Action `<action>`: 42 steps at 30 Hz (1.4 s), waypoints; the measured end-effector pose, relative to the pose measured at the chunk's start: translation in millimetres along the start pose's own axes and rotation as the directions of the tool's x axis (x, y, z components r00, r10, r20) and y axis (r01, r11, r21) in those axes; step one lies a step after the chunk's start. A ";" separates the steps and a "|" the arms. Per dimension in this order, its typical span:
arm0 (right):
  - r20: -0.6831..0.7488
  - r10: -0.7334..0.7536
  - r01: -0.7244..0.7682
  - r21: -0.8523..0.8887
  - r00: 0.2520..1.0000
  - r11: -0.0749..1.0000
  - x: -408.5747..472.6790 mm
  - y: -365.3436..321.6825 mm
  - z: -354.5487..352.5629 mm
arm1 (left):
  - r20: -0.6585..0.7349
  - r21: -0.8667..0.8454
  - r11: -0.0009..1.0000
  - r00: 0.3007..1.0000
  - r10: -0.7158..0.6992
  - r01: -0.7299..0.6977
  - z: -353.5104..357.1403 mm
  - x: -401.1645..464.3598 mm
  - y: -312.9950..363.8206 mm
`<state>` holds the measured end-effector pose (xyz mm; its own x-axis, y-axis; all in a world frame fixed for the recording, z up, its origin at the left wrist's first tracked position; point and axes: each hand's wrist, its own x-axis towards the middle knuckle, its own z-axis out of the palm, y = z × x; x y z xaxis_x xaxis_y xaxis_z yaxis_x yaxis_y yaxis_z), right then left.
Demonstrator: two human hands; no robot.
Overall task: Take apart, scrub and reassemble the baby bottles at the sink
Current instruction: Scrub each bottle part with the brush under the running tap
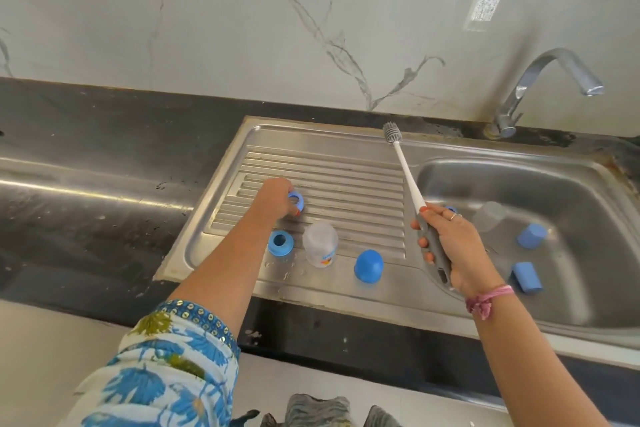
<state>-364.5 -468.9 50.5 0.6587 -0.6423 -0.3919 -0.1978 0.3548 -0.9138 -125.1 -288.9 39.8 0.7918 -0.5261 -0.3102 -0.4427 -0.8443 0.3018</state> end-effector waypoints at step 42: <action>-0.134 -0.025 -0.046 -0.499 0.991 0.865 35.0 -10.9 -345.5 | 0.123 -0.462 0.874 0.965 0.233 -0.152 168.4 5.2 330.6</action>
<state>-590.1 -730.1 9.9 0.5599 -0.7366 -0.3794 -0.5633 -0.0027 -0.8262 -338.2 -587.9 -13.9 0.6091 -0.7164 -0.3403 -0.3124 -0.6111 0.7273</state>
